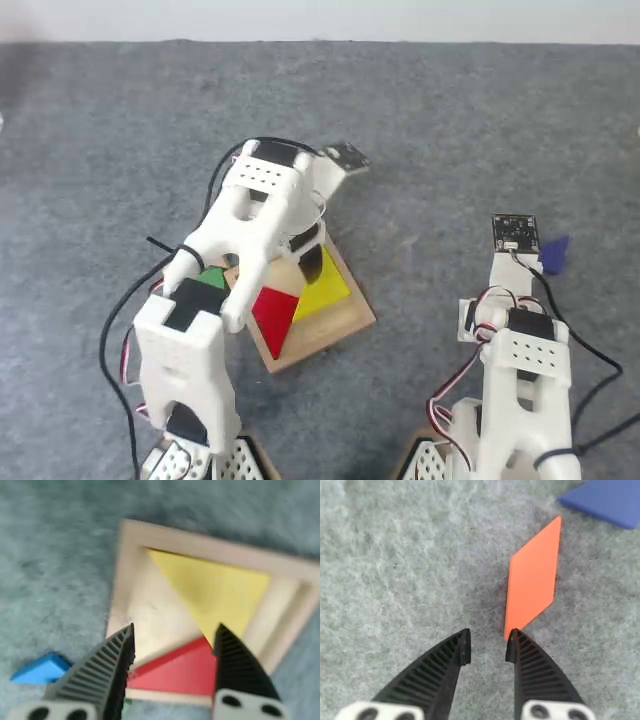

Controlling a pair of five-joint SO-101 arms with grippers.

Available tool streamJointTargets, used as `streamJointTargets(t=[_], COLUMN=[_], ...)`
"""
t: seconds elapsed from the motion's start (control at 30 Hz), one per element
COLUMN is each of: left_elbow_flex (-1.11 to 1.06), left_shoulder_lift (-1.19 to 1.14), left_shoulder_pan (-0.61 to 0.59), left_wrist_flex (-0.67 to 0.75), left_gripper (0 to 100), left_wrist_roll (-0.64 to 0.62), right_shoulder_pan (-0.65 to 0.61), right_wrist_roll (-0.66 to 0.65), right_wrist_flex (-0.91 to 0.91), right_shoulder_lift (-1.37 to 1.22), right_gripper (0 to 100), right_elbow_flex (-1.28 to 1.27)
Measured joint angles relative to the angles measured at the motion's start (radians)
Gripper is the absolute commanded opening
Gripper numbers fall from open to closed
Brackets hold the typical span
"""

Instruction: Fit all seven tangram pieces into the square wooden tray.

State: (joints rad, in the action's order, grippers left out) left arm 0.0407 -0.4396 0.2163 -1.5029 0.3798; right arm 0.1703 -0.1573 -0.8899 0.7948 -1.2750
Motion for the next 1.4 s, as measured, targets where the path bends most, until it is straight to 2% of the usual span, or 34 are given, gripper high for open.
streamJointTargets(t=[0.17,0.33,0.5,0.73,0.87,0.97,1.17,1.3,1.4], left_elbow_flex=[-0.028,-0.018,-0.018,-0.020,-0.018,-0.015,-0.002,-0.006,-0.031], left_shoulder_lift=[-0.044,-0.097,-0.098,-0.129,-0.153,-0.160,-0.164,-0.161,-0.126], left_shoulder_pan=[0.044,0.115,0.135,0.206,0.204,0.206,0.207,0.212,0.239], left_wrist_flex=[0.071,0.071,0.060,-0.103,-0.132,-0.140,-0.153,-0.114,-0.023], left_gripper=[27,27,27,27,27,23,21,21,21], left_wrist_roll=[-0.106,-0.127,-0.157,-0.106,-0.080,-0.071,-0.089,-0.124,-0.155], right_shoulder_pan=[0.000,0.000,0.000,0.000,0.000,0.000,0.000,0.000,0.000], right_wrist_roll=[0.000,0.000,0.000,0.000,0.000,0.000,0.000,0.000,0.000], right_wrist_flex=[0.000,0.000,0.000,0.000,0.000,0.000,0.000,0.000,0.000], right_shoulder_lift=[0.000,0.000,0.000,0.000,0.000,0.000,0.000,0.000,0.000], right_gripper=[13.8,13.8,13.8,13.8,13.8,13.8,13.8,13.8,13.8], right_elbow_flex=[0.000,0.000,0.000,0.000,0.000,0.000,0.000,0.000,0.000])
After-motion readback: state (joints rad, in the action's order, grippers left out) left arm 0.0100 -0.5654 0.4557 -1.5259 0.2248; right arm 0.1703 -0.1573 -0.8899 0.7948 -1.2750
